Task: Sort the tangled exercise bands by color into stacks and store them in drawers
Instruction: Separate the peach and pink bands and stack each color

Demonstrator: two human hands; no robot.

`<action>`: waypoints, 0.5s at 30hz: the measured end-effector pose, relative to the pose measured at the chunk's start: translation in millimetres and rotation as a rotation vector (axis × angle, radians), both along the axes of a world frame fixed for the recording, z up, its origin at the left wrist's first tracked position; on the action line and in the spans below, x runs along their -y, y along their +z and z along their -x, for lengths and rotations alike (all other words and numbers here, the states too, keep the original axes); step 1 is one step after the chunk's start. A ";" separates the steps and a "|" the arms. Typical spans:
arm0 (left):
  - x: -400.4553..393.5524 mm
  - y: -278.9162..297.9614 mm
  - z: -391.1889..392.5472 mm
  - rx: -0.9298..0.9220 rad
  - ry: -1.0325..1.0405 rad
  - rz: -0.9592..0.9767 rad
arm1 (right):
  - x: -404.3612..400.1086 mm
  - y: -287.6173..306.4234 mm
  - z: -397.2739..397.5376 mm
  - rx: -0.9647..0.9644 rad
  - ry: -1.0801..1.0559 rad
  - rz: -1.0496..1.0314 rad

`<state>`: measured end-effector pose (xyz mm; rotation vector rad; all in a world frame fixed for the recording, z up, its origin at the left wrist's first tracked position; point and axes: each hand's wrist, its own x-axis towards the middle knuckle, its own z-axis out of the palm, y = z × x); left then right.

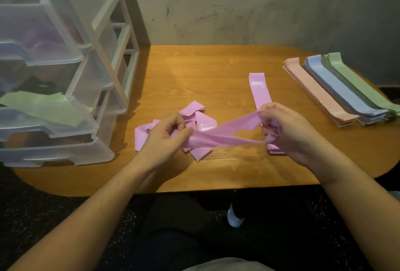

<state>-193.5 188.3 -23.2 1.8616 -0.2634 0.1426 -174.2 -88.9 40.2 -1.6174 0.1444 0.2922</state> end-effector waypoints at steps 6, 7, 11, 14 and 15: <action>-5.8 2.4 0.1 0.001 -0.068 -0.170 | 17.0 7.0 4.0 -0.095 -0.148 -0.206; -5.3 1.9 -0.9 0.013 -0.062 -0.214 | 18.6 7.6 5.0 -0.099 -0.164 -0.214; 3.2 1.8 -5.9 0.053 -0.018 -0.347 | 22.3 11.4 9.7 -0.150 -0.137 -0.265; 7.3 5.5 -7.5 0.082 -0.017 -0.333 | 28.0 13.4 12.2 -0.148 -0.118 -0.238; 7.6 7.6 -6.7 0.059 -0.023 -0.305 | 30.1 14.3 12.9 -0.148 -0.111 -0.223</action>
